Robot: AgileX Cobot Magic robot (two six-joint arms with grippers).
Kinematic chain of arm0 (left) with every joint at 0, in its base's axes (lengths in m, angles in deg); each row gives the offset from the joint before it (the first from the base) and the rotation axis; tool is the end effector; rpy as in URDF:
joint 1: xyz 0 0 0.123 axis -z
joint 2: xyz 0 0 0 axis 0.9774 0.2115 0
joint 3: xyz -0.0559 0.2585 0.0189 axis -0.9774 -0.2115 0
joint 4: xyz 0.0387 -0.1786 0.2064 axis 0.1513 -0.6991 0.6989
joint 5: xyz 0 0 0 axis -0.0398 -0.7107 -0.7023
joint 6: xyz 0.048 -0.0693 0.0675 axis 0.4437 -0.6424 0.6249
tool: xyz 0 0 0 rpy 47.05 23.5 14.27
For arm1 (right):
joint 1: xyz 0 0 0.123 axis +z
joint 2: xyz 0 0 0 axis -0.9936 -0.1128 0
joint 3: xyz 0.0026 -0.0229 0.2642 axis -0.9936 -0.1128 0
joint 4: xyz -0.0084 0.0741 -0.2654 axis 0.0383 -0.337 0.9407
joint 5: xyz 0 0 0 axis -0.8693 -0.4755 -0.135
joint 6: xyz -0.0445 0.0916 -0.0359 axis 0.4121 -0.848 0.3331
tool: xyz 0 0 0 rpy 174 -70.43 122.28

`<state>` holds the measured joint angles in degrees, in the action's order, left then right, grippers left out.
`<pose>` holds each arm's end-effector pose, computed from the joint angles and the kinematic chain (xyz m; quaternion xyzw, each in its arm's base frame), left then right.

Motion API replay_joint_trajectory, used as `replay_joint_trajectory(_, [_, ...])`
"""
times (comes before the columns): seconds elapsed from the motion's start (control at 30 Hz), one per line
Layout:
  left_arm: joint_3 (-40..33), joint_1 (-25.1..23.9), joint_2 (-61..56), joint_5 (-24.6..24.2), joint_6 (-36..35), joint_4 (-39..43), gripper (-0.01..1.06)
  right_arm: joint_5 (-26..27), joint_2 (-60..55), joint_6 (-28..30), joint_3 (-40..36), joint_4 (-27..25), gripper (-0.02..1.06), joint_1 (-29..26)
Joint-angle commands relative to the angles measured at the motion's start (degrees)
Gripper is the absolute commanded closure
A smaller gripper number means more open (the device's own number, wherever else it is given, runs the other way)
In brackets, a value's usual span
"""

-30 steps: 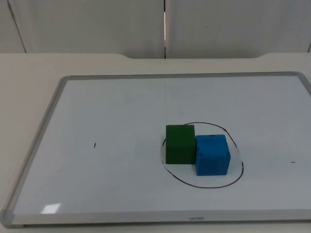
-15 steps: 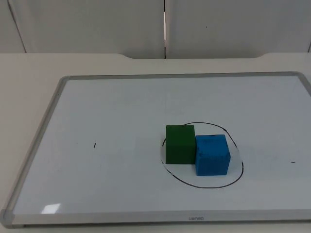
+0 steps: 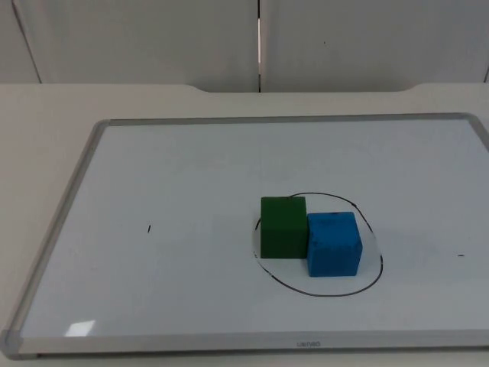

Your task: Push the two cubes into the marked area.

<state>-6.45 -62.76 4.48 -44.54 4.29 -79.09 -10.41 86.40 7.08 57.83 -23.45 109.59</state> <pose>0.0493 -0.0131 0.2784 0.1086 0.8538 -0.0689 0.5044 0.0437 0.0214 0.2835 -0.2005 0.8337 0.1118 0.5023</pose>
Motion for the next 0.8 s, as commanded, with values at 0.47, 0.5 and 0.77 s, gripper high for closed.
replay_joint_trajectory(0.47, [-0.3,-0.1,-0.2,0.6,0.5,-0.7,0.82,0.7,0.2,-0.1,-0.1,0.0,0.33,-0.2])
replay_joint_trajectory(0.5, [-0.3,-0.1,-0.2,0.6,0.5,-0.7,0.74,0.7,0.2,-0.1,-0.1,0.0,0.33,-0.2])
replay_joint_trajectory(0.77, [-0.3,-0.1,-0.2,0.6,0.5,-0.7,0.31,0.7,0.2,-0.1,-0.1,0.0,0.33,-0.2])
